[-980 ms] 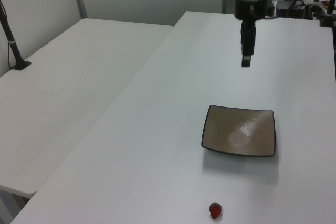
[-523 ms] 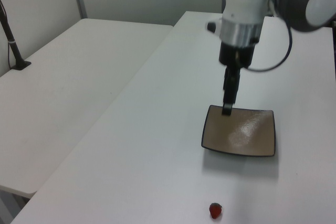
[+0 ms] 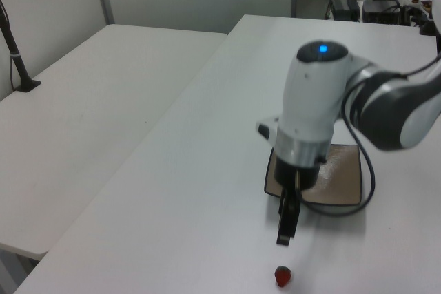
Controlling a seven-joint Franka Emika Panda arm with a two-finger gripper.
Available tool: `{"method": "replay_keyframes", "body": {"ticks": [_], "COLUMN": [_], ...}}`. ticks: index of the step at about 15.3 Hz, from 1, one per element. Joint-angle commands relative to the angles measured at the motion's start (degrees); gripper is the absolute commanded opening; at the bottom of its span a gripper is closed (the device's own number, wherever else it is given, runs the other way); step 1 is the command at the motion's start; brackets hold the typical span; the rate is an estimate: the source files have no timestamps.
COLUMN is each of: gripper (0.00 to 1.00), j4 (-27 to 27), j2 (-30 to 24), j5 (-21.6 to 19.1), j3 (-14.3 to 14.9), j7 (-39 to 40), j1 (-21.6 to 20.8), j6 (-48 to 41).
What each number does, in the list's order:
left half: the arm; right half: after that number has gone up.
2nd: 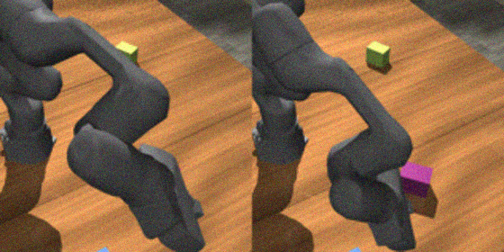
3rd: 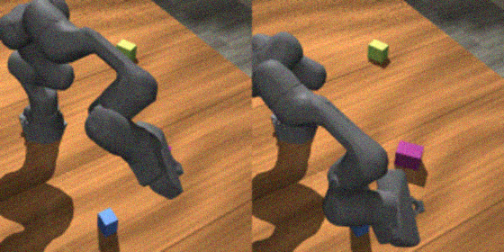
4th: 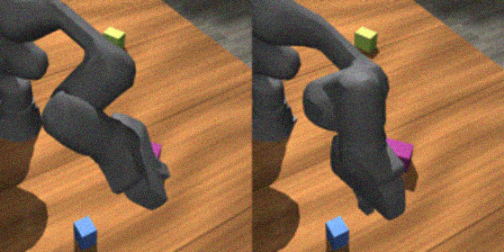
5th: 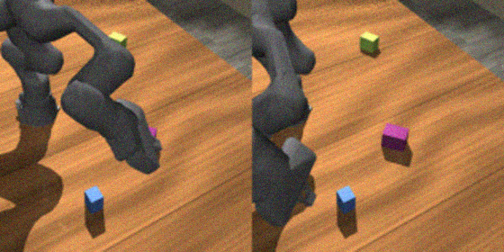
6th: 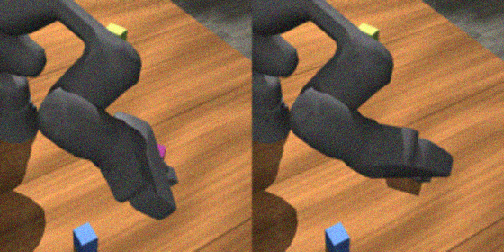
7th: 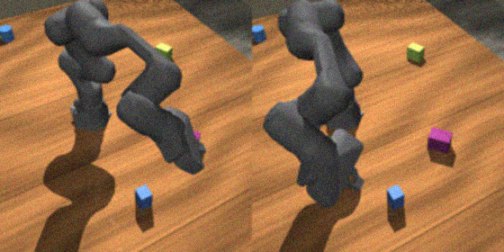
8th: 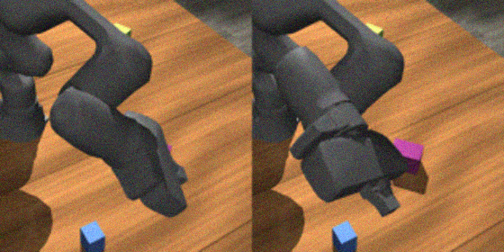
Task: Strawberries on a ceramic plate
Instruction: 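Lower the gripper and close it on the red strawberry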
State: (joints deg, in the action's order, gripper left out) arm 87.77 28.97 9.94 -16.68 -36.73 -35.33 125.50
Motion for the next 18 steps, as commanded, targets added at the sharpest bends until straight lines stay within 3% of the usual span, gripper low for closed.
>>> {"method": "replay_keyframes", "body": {"ticks": [1, 10, 14, 18], "gripper": [1.0, 1.0, 0.93, 0.73], "j4": [-1.8, -1.7, -1.4, -1.3], "j2": [3.6, 7.9, 8.3, 8.3], "j5": [2.7, 5.1, 5.4, 6.7], "j3": [0.3, 0.3, 0.3, 0.3], "j7": [-1.6, -1.5, -1.3, -1.1], "j1": [-2.0, -2.6, -2.7, -2.7], "j6": [3.0, 7.9, 9.0, 9.0]}}
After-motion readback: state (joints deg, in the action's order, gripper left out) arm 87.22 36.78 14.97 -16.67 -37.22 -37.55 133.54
